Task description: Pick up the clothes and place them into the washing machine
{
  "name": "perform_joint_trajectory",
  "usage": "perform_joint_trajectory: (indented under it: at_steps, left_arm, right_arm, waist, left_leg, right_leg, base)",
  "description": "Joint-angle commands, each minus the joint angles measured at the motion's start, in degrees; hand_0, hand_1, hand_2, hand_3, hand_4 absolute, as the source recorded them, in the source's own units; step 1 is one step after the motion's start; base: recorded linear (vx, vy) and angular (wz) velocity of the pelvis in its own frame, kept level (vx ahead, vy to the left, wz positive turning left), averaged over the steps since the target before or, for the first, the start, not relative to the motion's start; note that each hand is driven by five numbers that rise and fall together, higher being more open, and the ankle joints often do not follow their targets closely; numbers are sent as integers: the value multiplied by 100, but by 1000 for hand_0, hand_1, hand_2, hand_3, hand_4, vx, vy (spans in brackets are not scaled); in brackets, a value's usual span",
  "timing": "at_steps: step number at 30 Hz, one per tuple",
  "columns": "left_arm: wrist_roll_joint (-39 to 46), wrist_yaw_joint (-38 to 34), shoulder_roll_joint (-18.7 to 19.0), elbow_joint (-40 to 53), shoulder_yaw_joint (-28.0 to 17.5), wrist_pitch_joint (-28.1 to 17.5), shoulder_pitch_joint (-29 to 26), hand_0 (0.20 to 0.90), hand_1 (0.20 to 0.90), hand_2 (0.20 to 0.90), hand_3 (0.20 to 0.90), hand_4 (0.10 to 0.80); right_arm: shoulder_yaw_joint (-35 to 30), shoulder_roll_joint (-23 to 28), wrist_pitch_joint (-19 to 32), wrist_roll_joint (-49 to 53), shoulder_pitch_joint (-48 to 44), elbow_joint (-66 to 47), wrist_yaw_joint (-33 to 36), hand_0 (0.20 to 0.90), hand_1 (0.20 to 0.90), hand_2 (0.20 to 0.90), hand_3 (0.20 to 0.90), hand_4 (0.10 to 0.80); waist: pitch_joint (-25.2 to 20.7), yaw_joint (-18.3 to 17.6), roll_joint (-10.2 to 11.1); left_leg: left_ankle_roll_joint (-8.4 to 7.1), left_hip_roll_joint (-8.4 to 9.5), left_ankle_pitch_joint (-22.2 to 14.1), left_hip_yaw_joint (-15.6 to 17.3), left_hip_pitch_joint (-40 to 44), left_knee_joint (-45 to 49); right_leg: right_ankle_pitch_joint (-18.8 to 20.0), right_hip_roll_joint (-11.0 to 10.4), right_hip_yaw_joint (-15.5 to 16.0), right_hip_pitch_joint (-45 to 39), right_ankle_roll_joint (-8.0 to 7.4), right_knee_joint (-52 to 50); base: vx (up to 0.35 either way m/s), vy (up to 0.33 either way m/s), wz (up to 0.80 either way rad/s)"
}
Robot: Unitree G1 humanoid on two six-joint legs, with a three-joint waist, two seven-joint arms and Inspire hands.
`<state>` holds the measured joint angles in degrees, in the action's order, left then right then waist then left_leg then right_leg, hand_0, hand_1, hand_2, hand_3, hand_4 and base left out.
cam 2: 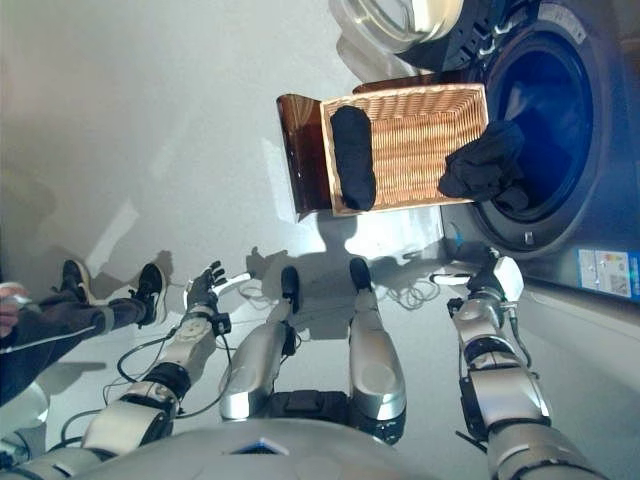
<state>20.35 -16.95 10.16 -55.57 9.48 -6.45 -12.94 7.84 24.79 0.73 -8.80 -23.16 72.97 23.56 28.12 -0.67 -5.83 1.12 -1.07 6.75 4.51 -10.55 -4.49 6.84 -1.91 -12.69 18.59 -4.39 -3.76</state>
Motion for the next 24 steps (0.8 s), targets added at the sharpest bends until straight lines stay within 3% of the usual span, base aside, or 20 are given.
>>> perform_joint_trajectory:
  at_steps: [1, 4, 5, 6, 8, 11, 24]
  left_arm:
    - [-36, -243, 396, 279, -289, -328, 81, 900, 900, 900, 900, 800]
    - [54, -321, 484, 101, -429, -337, 72, 900, 900, 900, 900, 800]
    - [62, -366, 558, 105, -500, -361, 110, 900, 900, 900, 900, 800]
    - [94, -383, 562, 32, -508, -360, 97, 900, 900, 900, 900, 800]
    - [109, -398, 588, 71, -515, -406, 99, 900, 900, 900, 900, 800]
    - [209, -424, 616, -4, -538, -450, 37, 900, 900, 900, 900, 800]
    - [261, -347, 441, -117, -262, -470, 49, 900, 900, 900, 900, 800]
  right_arm:
    - [322, 18, -77, -166, 12, 103, 120, 900, 900, 900, 900, 800]
    - [439, -121, -77, -210, -160, 42, 132, 900, 900, 900, 900, 800]
    - [579, -198, -73, -268, -307, 4, 114, 900, 900, 900, 900, 800]
    - [623, -215, -68, -277, -392, -11, 118, 900, 900, 900, 900, 800]
    - [664, -201, -53, -287, -458, -11, 124, 900, 900, 900, 900, 800]
    - [778, -206, -42, -373, -594, -60, 164, 900, 900, 900, 900, 800]
    - [1211, -158, -83, -579, -1092, -179, 197, 900, 900, 900, 900, 800]
  waist:
    - [-281, -8, 172]
    - [-230, 92, 286]
    - [-173, 209, 379]
    - [-164, 220, 414]
    - [-159, 230, 420]
    - [-183, 248, 515]
    - [-441, 193, 501]
  left_leg:
    - [-343, -84, -119, -168, -594, 637]
    - [-289, -99, -271, 62, -581, 750]
    - [-261, -101, -377, 237, -559, 748]
    - [-262, -111, -378, 297, -619, 764]
    - [-263, -122, -405, 313, -688, 816]
    - [-298, -131, -416, 258, -1034, 1014]
    - [-495, -177, -80, 121, -1120, 673]
  right_leg:
    - [-635, -69, 5, -231, -217, -422]
    - [-534, -152, 54, -175, -320, -407]
    - [-348, -286, 324, -69, -414, -344]
    - [-221, -344, 357, 46, -457, -309]
    - [-141, -401, 336, 128, -495, -279]
    - [197, -660, 419, 292, -542, 64]
    - [126, -620, 739, 339, -469, 237]
  base:
    - [19, 117, -55]
    - [-47, 105, -38]
    - [-130, 59, -42]
    - [-109, 44, -58]
    - [-67, -28, -77]
    - [-63, -66, -37]
    - [17, -46, 6]
